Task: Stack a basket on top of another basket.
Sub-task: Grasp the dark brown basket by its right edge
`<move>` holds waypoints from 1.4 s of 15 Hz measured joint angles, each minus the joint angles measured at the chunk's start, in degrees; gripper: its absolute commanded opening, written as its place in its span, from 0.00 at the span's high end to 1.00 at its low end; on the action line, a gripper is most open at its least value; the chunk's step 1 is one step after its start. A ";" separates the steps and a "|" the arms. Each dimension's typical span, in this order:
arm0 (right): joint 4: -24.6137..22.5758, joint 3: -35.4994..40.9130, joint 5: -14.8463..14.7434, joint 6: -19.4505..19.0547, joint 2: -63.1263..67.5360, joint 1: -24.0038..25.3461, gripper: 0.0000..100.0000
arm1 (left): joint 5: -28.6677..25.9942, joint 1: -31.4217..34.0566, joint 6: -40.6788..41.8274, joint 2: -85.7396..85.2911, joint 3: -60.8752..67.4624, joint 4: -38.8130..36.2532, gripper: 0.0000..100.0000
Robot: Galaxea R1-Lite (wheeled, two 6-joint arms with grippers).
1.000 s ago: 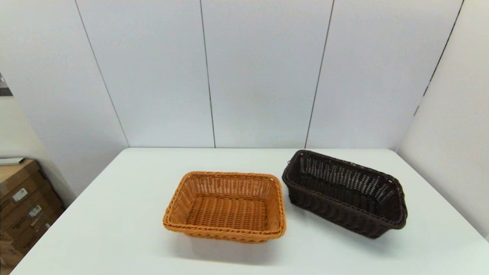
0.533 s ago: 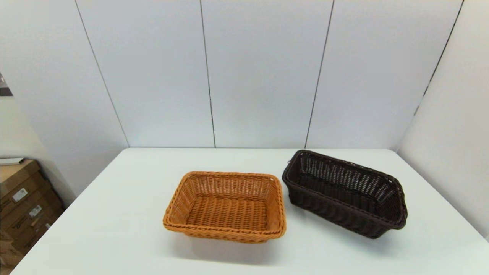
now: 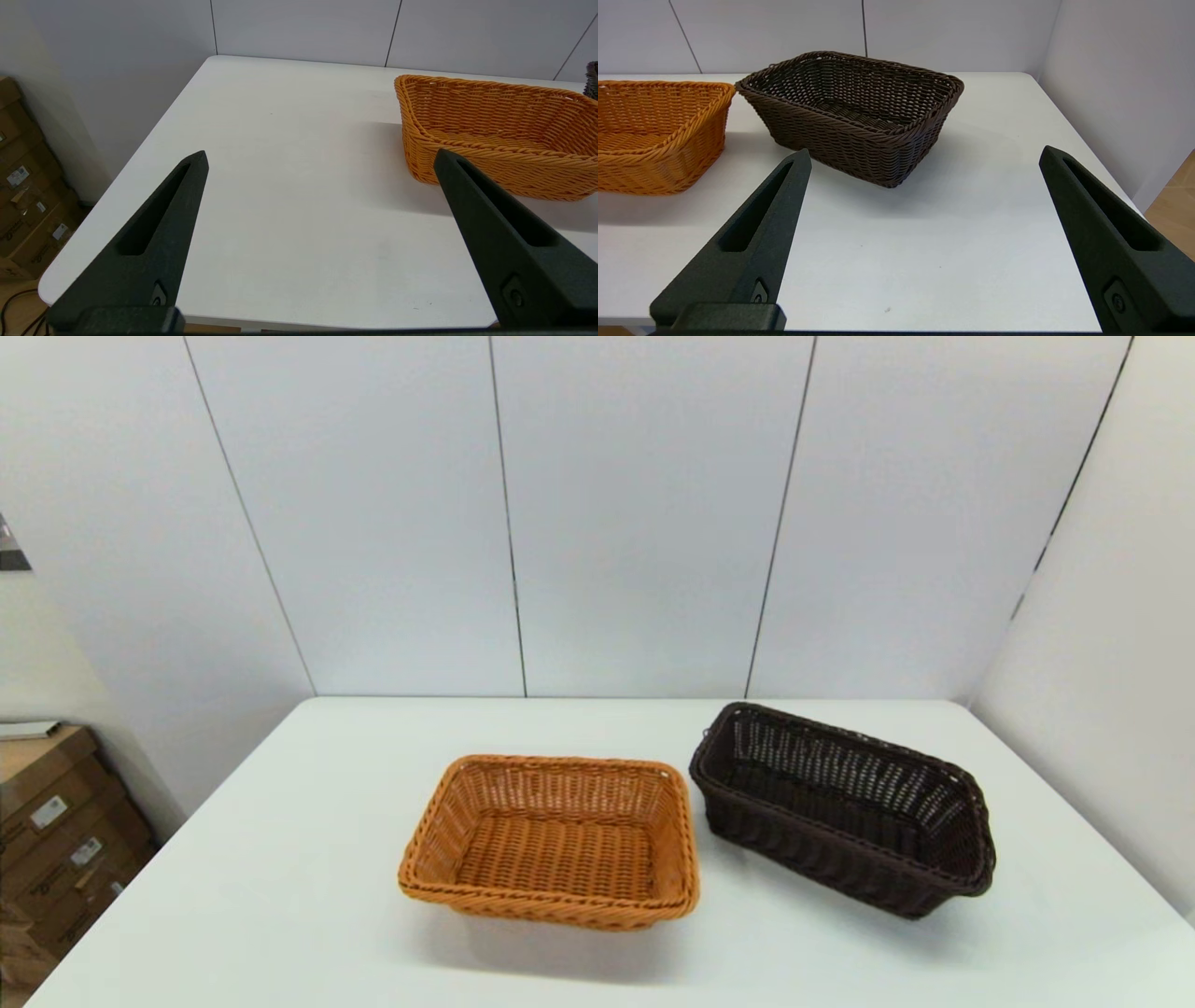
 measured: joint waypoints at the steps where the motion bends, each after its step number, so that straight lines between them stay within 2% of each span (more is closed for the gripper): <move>1: 0.40 -1.50 -0.22 0.05 0.02 0.00 0.00 | 0.00 0.00 0.00 0.00 0.00 0.00 0.00; 7: 9.87 -22.71 -1.30 -1.29 5.58 0.05 0.00 | 0.00 0.00 0.00 0.04 -0.02 0.00 0.00; 12: 14.53 -42.86 -7.94 -1.78 23.03 -0.09 0.00 | 0.00 0.00 0.00 0.04 -0.02 -0.01 0.00; 15: 20.08 -57.83 -10.70 -1.37 35.38 -0.62 0.00 | 0.00 0.00 0.00 0.04 -0.02 0.00 0.00; 18: 28.01 -71.78 -13.73 1.57 49.04 -2.46 0.00 | -0.02 0.00 0.02 0.04 -0.02 0.00 0.00; 21: 39.81 -83.60 -16.02 7.77 62.59 -3.60 0.00 | 0.00 0.00 0.00 0.04 -0.02 0.02 0.00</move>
